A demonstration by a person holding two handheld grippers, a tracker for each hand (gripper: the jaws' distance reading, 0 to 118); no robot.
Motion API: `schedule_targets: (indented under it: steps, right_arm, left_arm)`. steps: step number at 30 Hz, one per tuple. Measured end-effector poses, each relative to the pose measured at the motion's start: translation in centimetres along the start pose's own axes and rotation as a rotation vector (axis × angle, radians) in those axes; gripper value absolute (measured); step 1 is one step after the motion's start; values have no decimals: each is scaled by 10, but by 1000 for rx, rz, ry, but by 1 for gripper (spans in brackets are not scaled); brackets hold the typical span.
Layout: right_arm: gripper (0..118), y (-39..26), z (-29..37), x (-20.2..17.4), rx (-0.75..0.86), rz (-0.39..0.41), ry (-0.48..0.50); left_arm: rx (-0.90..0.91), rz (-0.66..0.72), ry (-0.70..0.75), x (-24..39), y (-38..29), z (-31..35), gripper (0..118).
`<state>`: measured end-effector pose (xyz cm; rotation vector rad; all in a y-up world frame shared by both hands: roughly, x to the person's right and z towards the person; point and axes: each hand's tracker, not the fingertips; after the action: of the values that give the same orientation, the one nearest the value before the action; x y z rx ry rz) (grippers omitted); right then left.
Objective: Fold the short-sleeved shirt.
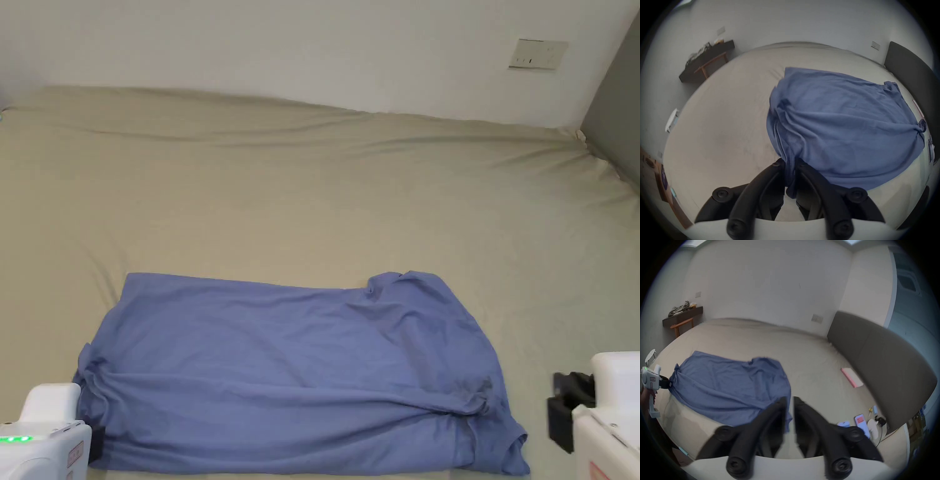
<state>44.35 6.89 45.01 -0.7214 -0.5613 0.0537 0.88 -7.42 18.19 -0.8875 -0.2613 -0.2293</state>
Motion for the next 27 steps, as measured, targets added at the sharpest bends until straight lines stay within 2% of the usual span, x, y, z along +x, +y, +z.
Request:
schedule_targets:
  steps: [1,2,3,4,8,13,15,17,18,20,21,22,23,24,27]
  right_arm:
    - [70,-4,-15,0,-50,-19,31]
    - [100,-8,-31,1,-114,-26,37]
    - [113,-16,-50,3,-185,-43,71]
    - [113,-23,-68,4,-218,-64,90]
    - [113,-45,-137,8,-411,-93,58]
    - [113,-61,-183,6,-514,-191,81]
    - [105,-64,-185,2,-529,-218,106]
    - [102,-66,-178,-7,-500,-207,124]
    - [95,-65,-174,-9,-470,-200,161]
    - [54,-63,-168,-14,-441,-204,209]
    - [28,-61,-166,-16,-427,-193,258]
    - [12,-58,-163,-19,-420,-194,290]
    - [12,-55,-160,-22,-447,-99,171]
    - [12,-53,-154,-20,-420,-87,187]
    - [13,-36,-123,-4,-365,-152,217]
  left_arm:
    - [35,18,-7,-1,1,8,10]
    - [60,42,-14,-3,2,16,10]
    - [71,66,-26,-4,4,25,10]
    - [97,85,-35,-8,6,31,10]
    - [150,60,-38,-4,11,60,10]
    - [171,22,-26,1,15,67,10]
    - [161,20,-20,2,14,65,10]
    - [146,21,-16,1,14,60,10]
    - [141,21,-15,1,13,59,10]
    - [130,18,-11,0,12,53,10]
    - [124,19,-8,0,11,51,10]
    - [118,22,-6,-1,11,50,10]
    - [113,31,-9,-4,11,50,10]
    - [107,47,-20,-5,12,51,10]
    - [131,62,-30,-10,15,67,10]
